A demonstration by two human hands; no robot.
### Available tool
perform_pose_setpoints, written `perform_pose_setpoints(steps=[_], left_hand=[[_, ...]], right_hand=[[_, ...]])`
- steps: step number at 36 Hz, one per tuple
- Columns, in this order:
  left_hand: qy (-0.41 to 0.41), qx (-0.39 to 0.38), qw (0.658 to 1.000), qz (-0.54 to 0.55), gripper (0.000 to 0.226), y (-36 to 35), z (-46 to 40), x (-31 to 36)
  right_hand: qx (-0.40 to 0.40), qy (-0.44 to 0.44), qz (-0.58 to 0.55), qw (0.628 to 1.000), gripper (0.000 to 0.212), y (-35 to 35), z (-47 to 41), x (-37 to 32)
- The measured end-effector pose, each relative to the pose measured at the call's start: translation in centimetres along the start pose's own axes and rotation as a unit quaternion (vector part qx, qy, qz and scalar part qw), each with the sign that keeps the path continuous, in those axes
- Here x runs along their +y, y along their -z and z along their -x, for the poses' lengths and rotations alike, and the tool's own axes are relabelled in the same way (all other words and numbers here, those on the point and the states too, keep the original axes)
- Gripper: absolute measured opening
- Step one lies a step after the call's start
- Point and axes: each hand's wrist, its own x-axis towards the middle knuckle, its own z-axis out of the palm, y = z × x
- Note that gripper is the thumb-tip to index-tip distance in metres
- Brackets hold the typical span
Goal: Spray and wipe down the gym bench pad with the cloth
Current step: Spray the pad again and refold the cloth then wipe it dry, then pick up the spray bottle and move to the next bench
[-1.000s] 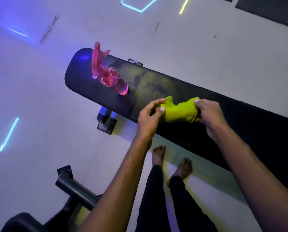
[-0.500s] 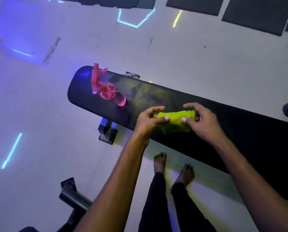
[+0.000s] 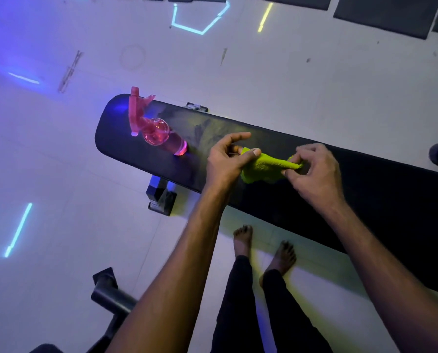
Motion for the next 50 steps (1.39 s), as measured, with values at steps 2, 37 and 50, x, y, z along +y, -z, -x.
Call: perform_pose_setpoints(steps=[2,37,50], left_hand=[[-0.004,-0.001,1.0,0.007,0.046,0.2,-0.3,0.1],[-0.08,0.188,0.972,-0.115,0.116,18.7,-7.8,-6.7],[-0.194,0.175,0.96,-0.102,0.054,16.7,-9.7,-3.3]], right_hand=[[-0.002,0.023,-0.018,1.0,0.019,0.5,-0.1,-0.1],[-0.181,0.019,-0.223,0.958,0.027,-11.3,-6.5,-10.7],[-0.188,0.019,-0.219,0.957,0.028,-11.8,-8.0,-11.6]])
